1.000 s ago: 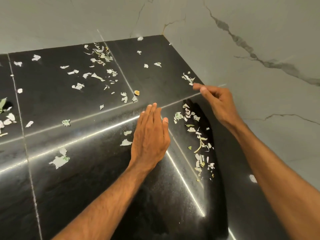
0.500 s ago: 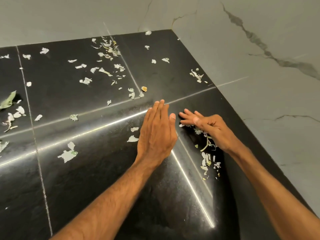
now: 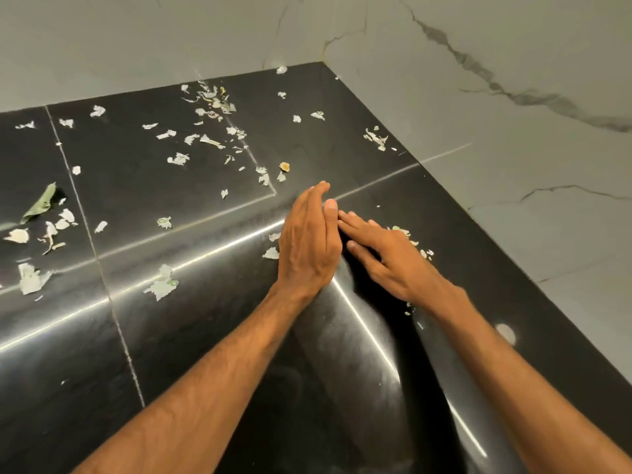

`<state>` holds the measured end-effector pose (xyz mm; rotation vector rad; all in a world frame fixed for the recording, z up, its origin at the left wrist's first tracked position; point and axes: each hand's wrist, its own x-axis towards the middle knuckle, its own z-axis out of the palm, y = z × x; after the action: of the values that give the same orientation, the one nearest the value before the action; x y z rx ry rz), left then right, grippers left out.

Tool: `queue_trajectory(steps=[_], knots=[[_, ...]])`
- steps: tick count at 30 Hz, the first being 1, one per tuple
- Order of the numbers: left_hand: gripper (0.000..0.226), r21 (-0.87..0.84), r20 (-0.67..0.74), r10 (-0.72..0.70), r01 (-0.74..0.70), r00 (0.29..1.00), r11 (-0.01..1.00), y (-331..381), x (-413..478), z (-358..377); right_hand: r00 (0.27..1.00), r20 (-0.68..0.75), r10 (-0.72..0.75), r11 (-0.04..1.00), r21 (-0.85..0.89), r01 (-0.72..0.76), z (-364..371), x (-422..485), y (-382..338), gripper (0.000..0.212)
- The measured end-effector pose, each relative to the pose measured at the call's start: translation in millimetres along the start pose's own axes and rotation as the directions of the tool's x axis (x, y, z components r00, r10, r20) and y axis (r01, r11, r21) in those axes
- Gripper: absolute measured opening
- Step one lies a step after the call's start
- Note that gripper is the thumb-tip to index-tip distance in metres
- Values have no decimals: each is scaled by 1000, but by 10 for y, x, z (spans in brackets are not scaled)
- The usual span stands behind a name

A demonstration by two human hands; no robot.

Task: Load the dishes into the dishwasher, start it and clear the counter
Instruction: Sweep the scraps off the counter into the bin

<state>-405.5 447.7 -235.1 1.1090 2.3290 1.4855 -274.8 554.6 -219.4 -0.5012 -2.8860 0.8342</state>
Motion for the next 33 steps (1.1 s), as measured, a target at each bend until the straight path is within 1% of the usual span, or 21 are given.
queue_trajectory(steps=[2, 4, 5, 7, 9, 11, 14, 19, 21, 23, 25, 29, 30, 31, 32, 33], knots=[[51, 108, 30, 89, -91, 996, 990, -41, -172, -148, 997, -77, 27, 998, -60, -32, 57, -292, 16, 46], [54, 300, 42, 128, -135, 991, 944, -138, -424, -352, 980, -190, 62, 994, -78, -78, 134, -557, 2, 44], [60, 400, 42, 109, -117, 993, 909, -203, -540, -462, 961, -262, 87, 993, -59, -106, 177, -663, -24, 43], [77, 552, 31, 21, -34, 999, 833, -319, -688, -600, 897, -418, 143, 988, 12, -152, 240, -806, -91, 44], [92, 625, 54, -70, 21, 996, 780, -359, -703, -584, 825, -529, 200, 978, 65, -196, 284, -883, -139, 44], [99, 664, 96, -127, 31, 987, 748, -336, -664, -462, 771, -580, 261, 963, 102, -250, 312, -942, -159, 45], [98, 677, 128, -109, -6, 986, 736, -272, -576, -245, 718, -609, 338, 937, 145, -318, 271, -1022, -161, 44], [92, 600, 234, -17, -130, 972, 789, -152, -151, 151, 636, -614, 467, 878, 237, -416, 176, -1105, -108, 41], [86, 562, 312, 45, -223, 949, 797, -132, -1, 268, 608, -599, 521, 848, 287, -445, 170, -1085, -77, 43], [78, 507, 437, 129, -362, 890, 782, -133, 80, 319, 593, -584, 554, 827, 309, -469, 173, -1049, -52, 44], [70, 423, 546, 213, -486, 810, 764, -120, 86, 301, 594, -575, 563, 822, 317, -472, 173, -1022, -42, 45], [60, 217, 681, 376, -664, 628, 716, -10, -144, 226, 615, -561, 554, 831, 323, -454, 132, -964, 8, 47], [58, 164, 692, 412, -685, 593, 710, 24, -219, 214, 631, -544, 553, 832, 324, -450, 114, -936, 26, 48], [56, 101, 692, 441, -681, 572, 725, 60, -280, 207, 647, -523, 554, 832, 329, -447, 90, -902, 40, 48], [55, 16, 678, 458, -635, 574, 772, 95, -312, 199, 662, -503, 556, 831, 335, -444, 62, -862, 62, 49], [54, -82, 661, 451, -541, 599, 837, 139, -321, 180, 676, -482, 557, 831, 341, -441, 31, -819, 81, 50]])
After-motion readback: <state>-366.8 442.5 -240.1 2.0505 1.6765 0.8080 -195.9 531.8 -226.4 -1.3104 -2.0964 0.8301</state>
